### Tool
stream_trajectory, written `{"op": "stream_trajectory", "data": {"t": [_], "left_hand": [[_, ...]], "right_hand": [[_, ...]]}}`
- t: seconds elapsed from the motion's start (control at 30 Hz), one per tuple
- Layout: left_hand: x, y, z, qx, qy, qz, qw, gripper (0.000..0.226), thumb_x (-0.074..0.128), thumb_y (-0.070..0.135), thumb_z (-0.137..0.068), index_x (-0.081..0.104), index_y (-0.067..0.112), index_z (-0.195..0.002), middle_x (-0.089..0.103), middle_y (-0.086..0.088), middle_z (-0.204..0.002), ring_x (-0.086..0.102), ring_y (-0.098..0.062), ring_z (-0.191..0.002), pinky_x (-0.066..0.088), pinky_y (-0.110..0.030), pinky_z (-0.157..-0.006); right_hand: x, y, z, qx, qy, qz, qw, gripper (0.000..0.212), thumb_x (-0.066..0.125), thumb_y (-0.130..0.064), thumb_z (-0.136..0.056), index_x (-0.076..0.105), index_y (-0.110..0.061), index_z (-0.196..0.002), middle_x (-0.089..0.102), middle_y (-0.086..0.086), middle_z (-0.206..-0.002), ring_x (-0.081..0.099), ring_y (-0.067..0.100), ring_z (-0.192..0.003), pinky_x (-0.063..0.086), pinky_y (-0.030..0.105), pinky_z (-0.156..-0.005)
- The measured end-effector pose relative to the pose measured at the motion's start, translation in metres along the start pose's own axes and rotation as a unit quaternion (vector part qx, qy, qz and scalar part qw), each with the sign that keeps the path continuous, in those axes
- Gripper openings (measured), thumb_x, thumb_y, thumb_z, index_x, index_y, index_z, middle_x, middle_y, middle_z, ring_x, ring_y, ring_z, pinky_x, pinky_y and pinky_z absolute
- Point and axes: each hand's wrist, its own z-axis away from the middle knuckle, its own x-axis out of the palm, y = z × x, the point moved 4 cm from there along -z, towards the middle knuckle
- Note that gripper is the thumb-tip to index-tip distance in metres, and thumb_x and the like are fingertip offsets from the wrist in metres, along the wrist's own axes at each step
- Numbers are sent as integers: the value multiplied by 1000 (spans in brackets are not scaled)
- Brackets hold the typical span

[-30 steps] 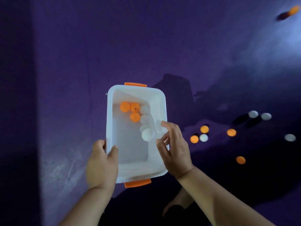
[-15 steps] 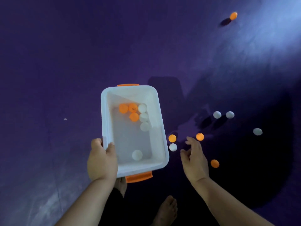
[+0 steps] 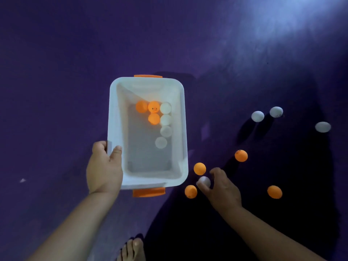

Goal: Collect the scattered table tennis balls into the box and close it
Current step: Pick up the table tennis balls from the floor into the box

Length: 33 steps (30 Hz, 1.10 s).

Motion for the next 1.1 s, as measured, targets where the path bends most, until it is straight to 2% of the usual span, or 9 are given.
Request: {"op": "stream_trajectory", "data": {"t": [0.17, 0.27, 0.43, 0.57, 0.67, 0.77, 0.87, 1.0, 1.1], "left_hand": [[1, -2, -28, 37, -21, -63, 997, 24, 48, 27, -94, 46, 6, -105, 61, -16, -93, 55, -37, -83, 39, -40, -66], [-2, 3, -37, 58, -30, -124, 990, 22, 49, 30, -92, 42, 11, -101, 59, -12, -89, 52, -35, -79, 36, -38, -62], [-11, 34, -40, 195, 53, -147, 968, 46, 61, 19, -85, 44, 3, -124, 53, -15, -121, 42, -33, -114, 39, -45, -87], [-5, 58, -32, 249, 45, -92, 963, 42, 56, 15, -89, 44, 6, -129, 51, -10, -128, 40, -26, -119, 39, -40, -92], [0, 65, -25, 255, 34, -55, 965, 37, 51, 11, -91, 46, 7, -127, 53, -8, -127, 43, -23, -118, 41, -36, -89], [3, 63, -12, 250, 37, -22, 967, 33, 48, 9, -92, 48, 7, -125, 54, -5, -125, 47, -21, -115, 41, -31, -84], [12, 57, -2, 250, 16, -3, 968, 32, 46, 11, -93, 47, 9, -126, 54, -4, -125, 48, -22, -116, 44, -35, -89], [15, 45, -2, 246, 0, 10, 969, 32, 46, 12, -93, 48, 13, -125, 54, -1, -123, 50, -19, -114, 43, -32, -88], [13, 37, 0, 242, -7, 16, 970, 30, 47, 13, -93, 49, 14, -123, 56, 1, -119, 51, -18, -110, 42, -30, -84]], "right_hand": [[9, 13, -7, -72, -9, -13, 997, 27, 64, -45, -82, 45, -26, -86, 51, -11, -85, 57, 9, -68, 52, 25, -61], [-5, 13, -11, -130, 69, -63, 987, 28, 71, -38, -76, 48, -27, -87, 52, -12, -82, 57, 8, -66, 53, 26, -56], [-66, -47, -17, -311, 243, -228, 890, 30, 64, -37, -74, 51, -26, -98, 55, -9, -91, 55, 10, -72, 50, 20, -59], [-85, -125, -14, -485, 222, -151, 832, 44, 57, -46, -85, 55, -12, -112, 54, -5, -102, 53, 4, -76, 46, 18, -66], [-78, -144, -28, -454, 188, -114, 864, 45, 53, -49, -85, 55, -16, -116, 49, -12, -107, 51, 4, -84, 48, 23, -69], [-65, -121, -60, -338, 237, -55, 909, 30, 54, -28, -90, 55, -13, -115, 52, 0, -113, 50, 17, -100, 48, 39, -82], [-25, -92, -89, -223, 71, 122, 965, 43, 45, -25, -96, 39, -19, -138, 30, 5, -149, 30, 27, -134, 30, 40, -110], [6, -72, -80, -259, -41, 230, 937, 45, 34, -39, -100, 28, -36, -144, 7, -1, -160, 2, 20, -147, 14, 42, -118], [-1, -61, -67, -298, 2, 267, 916, 45, 39, -40, -98, 33, -32, -142, 27, 1, -153, 23, 20, -140, 25, 37, -112]]}}
